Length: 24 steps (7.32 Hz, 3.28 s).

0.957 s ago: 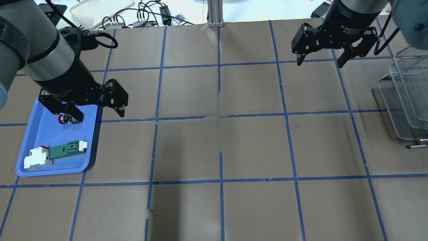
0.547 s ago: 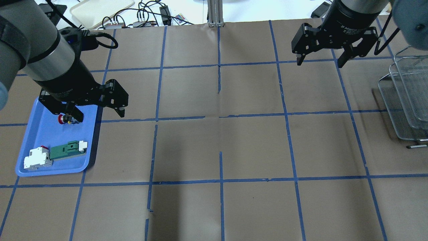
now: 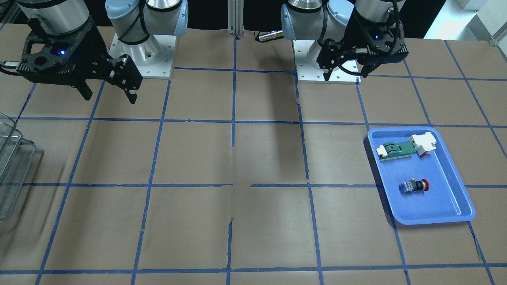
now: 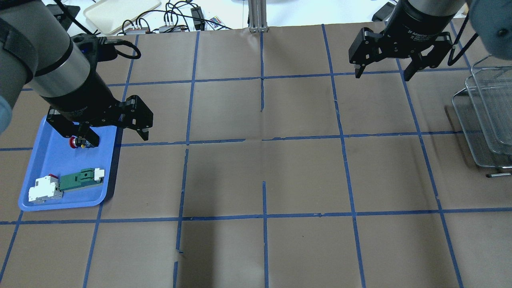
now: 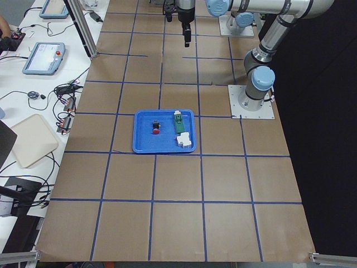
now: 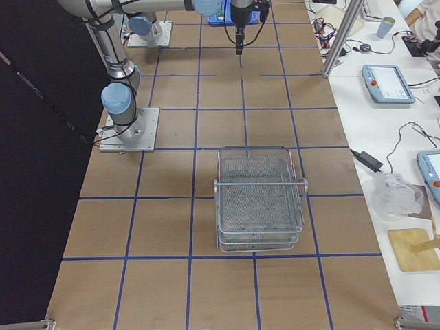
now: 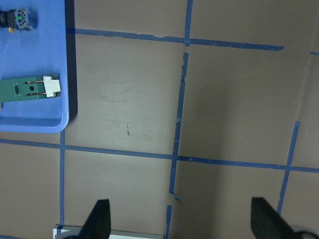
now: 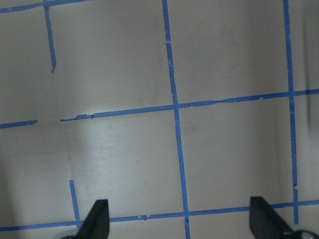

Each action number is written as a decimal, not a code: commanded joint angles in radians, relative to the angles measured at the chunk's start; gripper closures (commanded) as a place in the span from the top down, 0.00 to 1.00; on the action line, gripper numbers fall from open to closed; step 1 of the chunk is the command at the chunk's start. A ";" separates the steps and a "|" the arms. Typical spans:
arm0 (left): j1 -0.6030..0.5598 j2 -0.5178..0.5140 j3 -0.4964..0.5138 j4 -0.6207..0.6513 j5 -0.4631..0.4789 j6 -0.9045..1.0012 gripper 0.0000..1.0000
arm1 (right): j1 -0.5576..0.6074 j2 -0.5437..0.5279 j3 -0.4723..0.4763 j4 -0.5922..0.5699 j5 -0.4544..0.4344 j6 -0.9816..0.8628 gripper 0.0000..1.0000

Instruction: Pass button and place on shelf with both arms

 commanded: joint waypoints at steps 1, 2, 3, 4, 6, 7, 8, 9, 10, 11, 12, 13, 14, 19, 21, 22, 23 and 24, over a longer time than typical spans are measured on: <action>0.113 -0.025 0.012 0.080 -0.004 -0.113 1.00 | 0.000 0.000 0.000 0.000 0.000 0.000 1.00; 0.234 -0.044 0.018 0.080 -0.001 -0.164 1.00 | 0.000 0.000 0.000 0.000 0.000 0.000 1.00; 0.341 -0.065 0.019 0.082 -0.007 -0.183 1.00 | 0.000 0.000 0.000 0.000 0.000 0.000 1.00; 0.426 -0.080 0.026 0.180 -0.007 -0.241 1.00 | 0.000 0.000 0.000 0.000 0.000 0.000 1.00; 0.547 -0.132 -0.003 0.253 -0.004 -0.394 1.00 | 0.000 0.000 0.000 0.000 0.000 0.000 1.00; 0.577 -0.177 0.008 0.279 -0.017 -0.398 1.00 | 0.000 0.000 0.000 0.001 0.000 0.000 1.00; 0.590 -0.230 0.020 0.304 -0.090 -0.427 1.00 | 0.000 -0.002 0.000 0.001 0.000 0.000 1.00; 0.597 -0.286 0.019 0.354 -0.100 -0.529 1.00 | 0.000 0.000 0.000 0.001 0.000 0.000 1.00; 0.600 -0.326 0.020 0.370 -0.103 -0.580 1.00 | 0.000 0.000 0.000 0.001 0.000 0.000 1.00; 0.626 -0.364 0.020 0.370 -0.140 -0.614 1.00 | 0.000 0.000 0.000 0.000 0.000 0.000 1.00; 0.682 -0.407 0.020 0.370 -0.253 -0.622 1.00 | 0.000 0.000 0.000 0.001 0.000 0.000 1.00; 0.699 -0.451 0.019 0.370 -0.287 -0.646 1.00 | 0.000 0.002 0.002 0.000 0.002 0.000 1.00; 0.706 -0.487 0.019 0.370 -0.309 -0.655 1.00 | 0.000 0.002 0.002 0.000 0.002 0.000 1.00; 0.793 -0.649 0.035 0.370 -0.523 -0.643 1.00 | 0.000 0.002 0.002 0.000 0.009 0.000 1.00; 0.793 -0.711 0.072 0.370 -0.525 -0.637 1.00 | 0.000 0.002 0.002 0.000 0.009 0.000 1.00; 0.793 -0.726 0.072 0.372 -0.527 -0.608 0.99 | 0.000 0.002 0.002 0.000 0.009 0.000 1.00; 0.792 -0.737 0.071 0.370 -0.527 -0.594 0.99 | 0.000 0.002 0.002 0.000 0.009 0.000 1.00; 0.789 -0.739 0.069 0.372 -0.527 -0.593 0.99 | 0.000 0.002 0.002 0.000 0.009 0.000 1.00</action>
